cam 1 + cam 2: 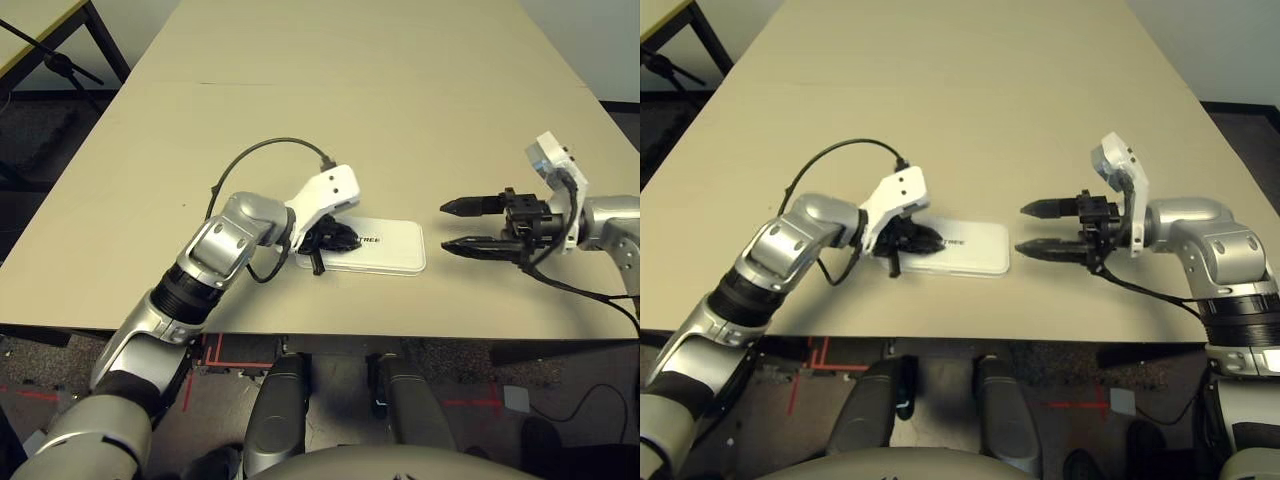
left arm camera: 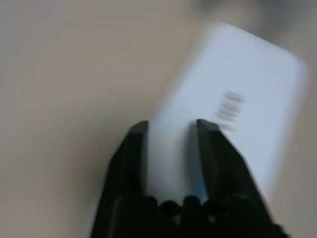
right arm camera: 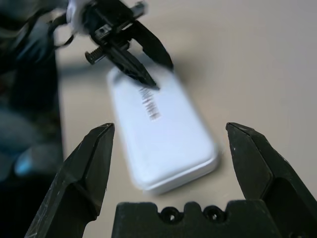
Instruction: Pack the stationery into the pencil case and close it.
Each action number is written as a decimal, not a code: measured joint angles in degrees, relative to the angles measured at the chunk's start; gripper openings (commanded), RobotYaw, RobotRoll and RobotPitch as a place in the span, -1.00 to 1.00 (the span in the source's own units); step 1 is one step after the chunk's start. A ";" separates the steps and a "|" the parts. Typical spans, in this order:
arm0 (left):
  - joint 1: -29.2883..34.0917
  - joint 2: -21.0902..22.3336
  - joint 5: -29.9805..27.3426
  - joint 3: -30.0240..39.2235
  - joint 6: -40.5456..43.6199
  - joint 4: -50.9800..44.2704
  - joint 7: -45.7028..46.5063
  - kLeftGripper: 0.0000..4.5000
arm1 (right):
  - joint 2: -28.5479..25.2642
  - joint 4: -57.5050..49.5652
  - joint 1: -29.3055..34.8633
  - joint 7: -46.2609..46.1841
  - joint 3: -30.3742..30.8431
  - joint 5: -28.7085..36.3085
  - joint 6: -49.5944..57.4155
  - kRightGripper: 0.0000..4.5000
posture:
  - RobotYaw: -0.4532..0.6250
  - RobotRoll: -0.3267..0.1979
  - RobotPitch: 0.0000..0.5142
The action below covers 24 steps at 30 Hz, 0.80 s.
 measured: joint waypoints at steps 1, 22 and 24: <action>0.03 -0.99 0.14 3.50 -0.82 1.10 3.90 0.49 | 0.76 0.01 -0.25 -2.02 -0.40 -0.32 -0.33 1.00 | 0.19 0.25 -0.27; 9.79 -6.61 3.82 28.20 -29.98 4.00 40.58 0.99 | 17.53 18.35 -4.72 -50.92 -17.01 -13.01 -32.81 1.00 | 0.20 0.25 -0.26; 10.54 -7.38 3.69 28.40 -31.79 4.44 41.27 0.99 | 18.01 19.42 -3.75 -54.31 -18.29 -13.39 -34.82 1.00 | 0.20 0.25 -0.27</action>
